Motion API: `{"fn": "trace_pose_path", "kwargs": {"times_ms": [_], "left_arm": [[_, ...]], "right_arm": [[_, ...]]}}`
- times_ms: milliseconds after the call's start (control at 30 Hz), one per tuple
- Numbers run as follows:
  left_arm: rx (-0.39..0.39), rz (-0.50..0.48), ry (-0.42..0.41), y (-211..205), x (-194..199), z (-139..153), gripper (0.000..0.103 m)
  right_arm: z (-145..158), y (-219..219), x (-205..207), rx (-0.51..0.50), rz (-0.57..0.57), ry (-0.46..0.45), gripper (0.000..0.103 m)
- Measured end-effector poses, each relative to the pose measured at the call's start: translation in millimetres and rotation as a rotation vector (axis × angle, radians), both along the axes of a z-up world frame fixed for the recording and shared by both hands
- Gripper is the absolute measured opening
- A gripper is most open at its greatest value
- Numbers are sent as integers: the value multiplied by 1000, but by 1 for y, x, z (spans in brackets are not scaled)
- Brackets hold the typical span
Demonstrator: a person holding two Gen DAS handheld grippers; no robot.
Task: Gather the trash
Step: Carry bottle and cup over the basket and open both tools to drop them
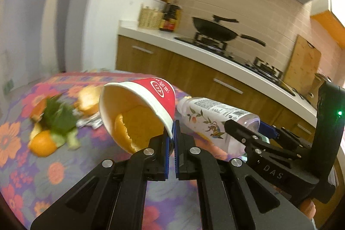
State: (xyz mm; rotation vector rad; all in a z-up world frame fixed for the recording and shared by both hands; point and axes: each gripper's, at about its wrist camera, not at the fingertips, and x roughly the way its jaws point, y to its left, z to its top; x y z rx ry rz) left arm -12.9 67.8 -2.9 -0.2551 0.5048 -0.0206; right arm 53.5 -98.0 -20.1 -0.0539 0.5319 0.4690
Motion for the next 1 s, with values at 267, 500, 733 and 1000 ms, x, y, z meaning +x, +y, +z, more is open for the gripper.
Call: {"fn": "trace_pose_path", "kwargs": {"times_ms": [267,500,733,1000], "left_arm": [[39,-122,20,-55,56,4,1],[39,-240,74,-101,115,-7,1],[12,-321,173,-137,172,-34,2],[18,-345,205,-160,196,-48,1]], "right_arm": [[1,-66,35,77,-128,-1,59],[-24,-124,86,75,-283,39,59],[-73,-177,141,128,-374,202,59],[-86,-185,146,114,-406,206,58]]}}
